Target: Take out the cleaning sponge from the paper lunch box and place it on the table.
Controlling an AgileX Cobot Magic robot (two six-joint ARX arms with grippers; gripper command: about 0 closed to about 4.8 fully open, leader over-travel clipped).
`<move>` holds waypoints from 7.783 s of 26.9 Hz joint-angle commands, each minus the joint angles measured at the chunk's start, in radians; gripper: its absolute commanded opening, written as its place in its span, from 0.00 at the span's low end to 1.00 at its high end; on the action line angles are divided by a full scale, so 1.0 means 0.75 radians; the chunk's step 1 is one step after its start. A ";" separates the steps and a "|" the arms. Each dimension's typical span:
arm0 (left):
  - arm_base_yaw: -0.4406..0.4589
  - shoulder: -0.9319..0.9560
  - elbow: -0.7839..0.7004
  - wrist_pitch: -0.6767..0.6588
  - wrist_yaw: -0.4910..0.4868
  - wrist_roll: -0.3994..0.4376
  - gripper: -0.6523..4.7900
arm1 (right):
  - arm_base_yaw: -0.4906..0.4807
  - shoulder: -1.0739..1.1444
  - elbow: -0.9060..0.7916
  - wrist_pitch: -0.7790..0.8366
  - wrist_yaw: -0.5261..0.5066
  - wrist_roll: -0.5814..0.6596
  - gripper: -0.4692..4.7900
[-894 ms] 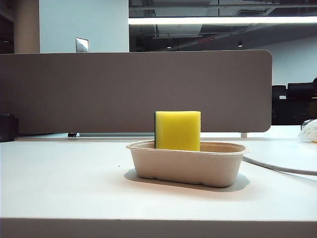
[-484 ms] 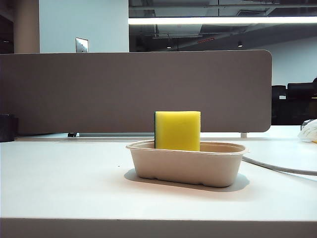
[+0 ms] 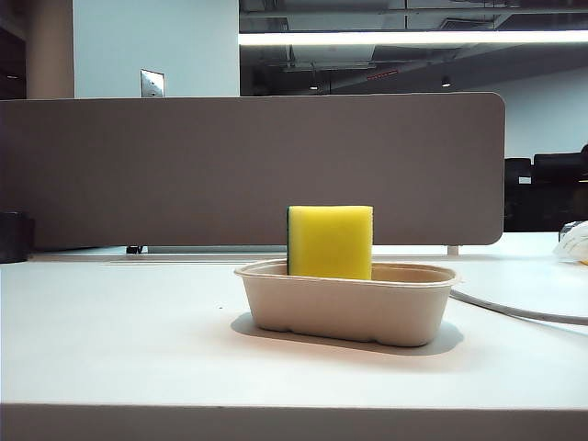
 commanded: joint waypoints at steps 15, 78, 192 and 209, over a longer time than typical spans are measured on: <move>0.001 0.001 0.002 0.009 0.004 0.001 0.11 | 0.558 0.034 0.001 -0.028 -0.006 -0.001 0.08; -0.913 0.352 0.055 0.497 0.088 -0.184 0.19 | 0.578 0.031 0.001 -0.028 -0.009 -0.001 0.08; -0.846 0.002 0.990 -0.915 0.238 0.021 0.11 | 0.577 0.019 0.002 -0.028 -0.004 -0.001 0.08; -0.250 0.002 0.927 -0.948 -0.165 -0.337 0.11 | 0.577 0.018 0.002 -0.028 -0.004 -0.001 0.08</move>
